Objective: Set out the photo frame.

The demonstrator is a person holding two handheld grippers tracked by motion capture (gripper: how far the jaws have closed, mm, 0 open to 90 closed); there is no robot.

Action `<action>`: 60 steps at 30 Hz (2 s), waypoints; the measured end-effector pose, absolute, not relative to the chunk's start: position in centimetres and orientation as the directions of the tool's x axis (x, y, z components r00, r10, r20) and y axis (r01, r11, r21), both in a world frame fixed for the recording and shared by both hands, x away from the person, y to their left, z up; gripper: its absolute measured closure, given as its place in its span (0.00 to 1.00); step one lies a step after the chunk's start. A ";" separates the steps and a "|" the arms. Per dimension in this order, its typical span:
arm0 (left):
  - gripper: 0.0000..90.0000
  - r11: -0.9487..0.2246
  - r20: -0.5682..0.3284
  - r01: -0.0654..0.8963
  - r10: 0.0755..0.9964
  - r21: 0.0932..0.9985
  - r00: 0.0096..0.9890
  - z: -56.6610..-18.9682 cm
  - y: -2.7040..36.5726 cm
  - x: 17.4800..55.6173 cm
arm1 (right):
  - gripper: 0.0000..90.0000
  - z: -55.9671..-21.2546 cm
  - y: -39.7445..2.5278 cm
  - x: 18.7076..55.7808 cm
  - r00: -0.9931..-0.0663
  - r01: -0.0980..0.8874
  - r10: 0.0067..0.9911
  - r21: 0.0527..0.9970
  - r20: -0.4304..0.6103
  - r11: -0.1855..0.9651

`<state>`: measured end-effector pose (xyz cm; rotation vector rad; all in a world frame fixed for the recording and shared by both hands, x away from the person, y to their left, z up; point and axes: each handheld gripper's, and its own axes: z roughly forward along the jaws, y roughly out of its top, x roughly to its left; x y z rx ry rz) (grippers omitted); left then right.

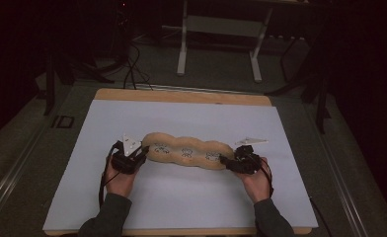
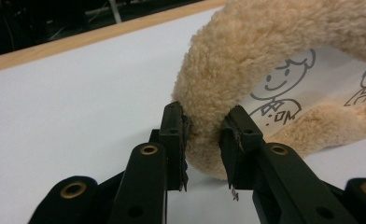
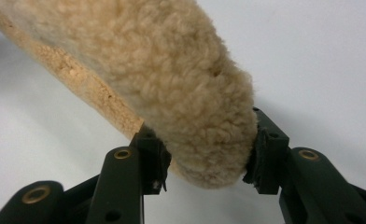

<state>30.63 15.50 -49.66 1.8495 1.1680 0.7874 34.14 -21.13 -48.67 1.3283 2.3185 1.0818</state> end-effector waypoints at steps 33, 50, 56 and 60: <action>0.80 -0.200 -0.006 0.486 0.922 0.851 0.388 -50.5 15.0 31.3 | 0.59 -49.1 -22.4 37.1 -0.483 0.676 0.852 0.705 0.203 0.214; 0.80 -0.193 -0.036 0.502 0.911 0.843 0.410 -50.3 15.4 31.6 | 0.59 -49.2 -22.5 37.4 -0.455 0.703 0.859 0.687 0.236 0.183; 0.79 -0.192 -0.039 0.504 0.910 0.842 0.413 -50.3 15.4 31.6 | 0.59 -49.4 -22.4 37.3 -0.453 0.700 0.860 0.692 0.235 0.180; 0.79 -0.194 -0.039 0.505 0.909 0.841 0.415 -50.3 15.5 31.5 | 0.59 -49.5 -22.5 37.4 -0.451 0.701 0.859 0.692 0.241 0.174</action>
